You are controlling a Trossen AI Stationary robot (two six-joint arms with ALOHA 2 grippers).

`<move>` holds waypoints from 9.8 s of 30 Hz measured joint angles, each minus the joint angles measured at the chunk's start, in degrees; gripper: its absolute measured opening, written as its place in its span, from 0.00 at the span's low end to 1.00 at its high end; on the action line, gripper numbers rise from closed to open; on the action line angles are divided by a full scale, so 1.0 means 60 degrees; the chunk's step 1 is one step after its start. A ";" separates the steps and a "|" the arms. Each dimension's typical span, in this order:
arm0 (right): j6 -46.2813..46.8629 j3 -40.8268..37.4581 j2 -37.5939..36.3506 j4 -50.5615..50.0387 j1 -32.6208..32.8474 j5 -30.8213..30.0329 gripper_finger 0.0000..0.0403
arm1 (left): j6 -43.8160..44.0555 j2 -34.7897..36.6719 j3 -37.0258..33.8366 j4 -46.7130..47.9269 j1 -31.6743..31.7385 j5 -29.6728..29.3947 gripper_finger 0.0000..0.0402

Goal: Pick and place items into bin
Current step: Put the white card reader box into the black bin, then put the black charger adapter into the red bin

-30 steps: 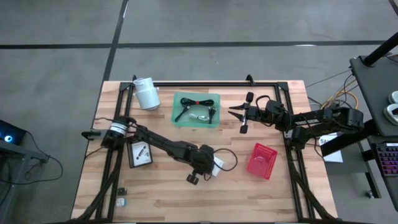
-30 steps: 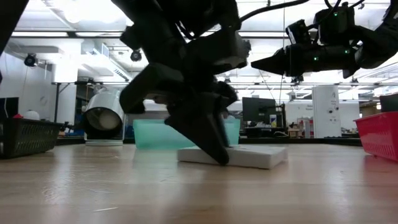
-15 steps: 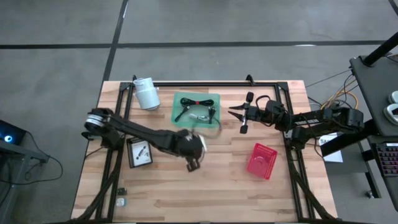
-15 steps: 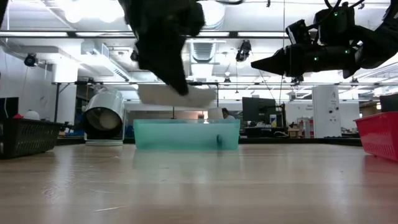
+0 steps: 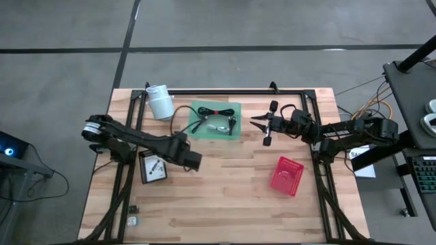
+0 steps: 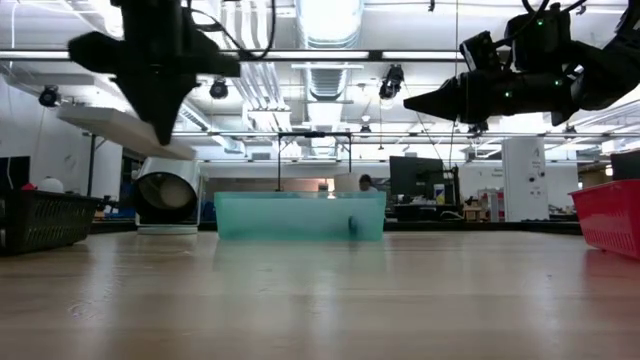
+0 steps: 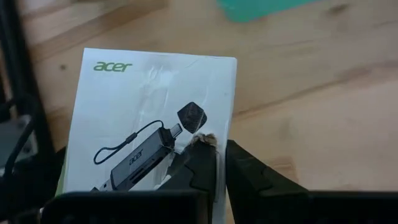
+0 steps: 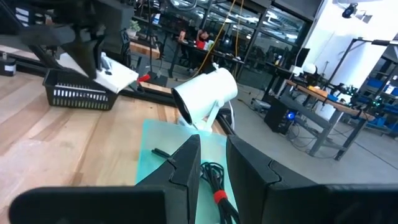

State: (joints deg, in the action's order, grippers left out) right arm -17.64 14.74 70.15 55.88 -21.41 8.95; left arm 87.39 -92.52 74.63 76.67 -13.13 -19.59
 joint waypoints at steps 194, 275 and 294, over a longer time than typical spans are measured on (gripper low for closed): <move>-0.0421 0.0004 0.0000 0.0018 0.0000 -0.0001 0.16 | 0.7881 0.0926 -0.4654 -0.4743 -0.6706 0.7939 0.46; -0.0417 0.0004 0.0003 0.0017 0.0000 0.0000 0.16 | 0.6600 0.1452 -0.4819 -0.5596 -0.6688 0.6852 0.34; -0.0379 0.0004 0.0004 0.0015 0.0001 0.0000 0.16 | 0.5218 0.2136 -0.4874 -0.5108 -0.6685 0.2680 0.34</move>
State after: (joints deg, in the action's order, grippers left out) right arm -19.91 14.76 70.17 55.96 -21.40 8.95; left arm 118.70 -79.70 45.39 46.02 -53.23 -3.51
